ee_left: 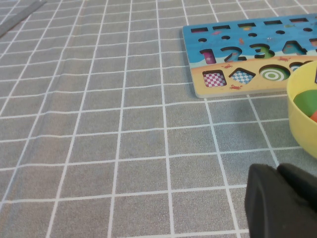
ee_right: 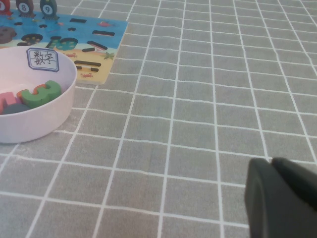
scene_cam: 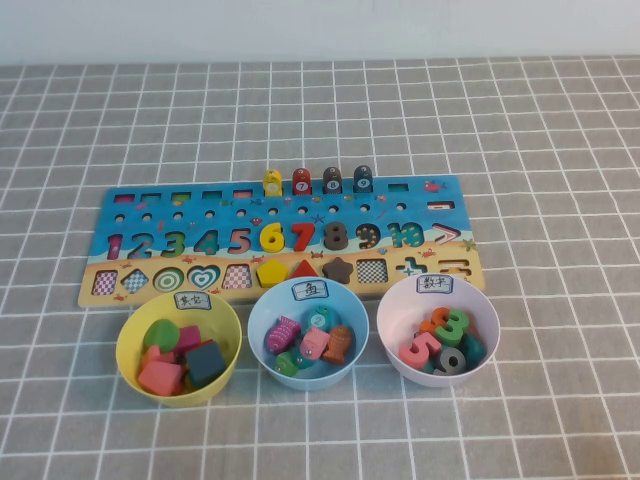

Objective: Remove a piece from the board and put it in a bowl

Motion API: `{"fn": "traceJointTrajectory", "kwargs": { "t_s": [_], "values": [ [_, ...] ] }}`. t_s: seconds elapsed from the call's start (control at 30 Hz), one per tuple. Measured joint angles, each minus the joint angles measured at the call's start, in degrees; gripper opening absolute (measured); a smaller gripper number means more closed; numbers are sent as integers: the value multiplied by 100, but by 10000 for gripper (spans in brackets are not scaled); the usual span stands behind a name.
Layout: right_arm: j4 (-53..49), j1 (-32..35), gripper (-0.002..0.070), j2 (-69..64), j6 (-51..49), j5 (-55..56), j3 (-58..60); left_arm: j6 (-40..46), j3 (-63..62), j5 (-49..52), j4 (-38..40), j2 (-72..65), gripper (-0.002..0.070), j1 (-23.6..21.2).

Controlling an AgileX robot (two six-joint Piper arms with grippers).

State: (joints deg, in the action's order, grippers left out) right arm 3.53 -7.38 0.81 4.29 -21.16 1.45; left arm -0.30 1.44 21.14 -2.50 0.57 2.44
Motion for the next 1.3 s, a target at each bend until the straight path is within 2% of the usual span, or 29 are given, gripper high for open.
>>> {"fn": "traceJointTrajectory", "kwargs": {
  "t_s": [0.37, 0.47, 0.8, 1.13, 1.3],
  "values": [
    [103, 0, -17, 0, 0, 66, 0, 30, 0, 0, 0, 0, 0, 0],
    [598, 0, -17, 0, 0, 353, 0, 0, 0, 0, 0, 0, 0, 0],
    [3192, 0, -17, 0, 0, 1527, 0, 30, 0, 0, 0, 0, 0, 0],
    [4181, 0, -17, 0, 0, 1577, 0, 30, 0, 0, 0, 0, -1, 0],
    [4253, 0, -17, -230, 0, 1055, -152, 30, 0, 0, 0, 0, 0, 0]
  ]
}}
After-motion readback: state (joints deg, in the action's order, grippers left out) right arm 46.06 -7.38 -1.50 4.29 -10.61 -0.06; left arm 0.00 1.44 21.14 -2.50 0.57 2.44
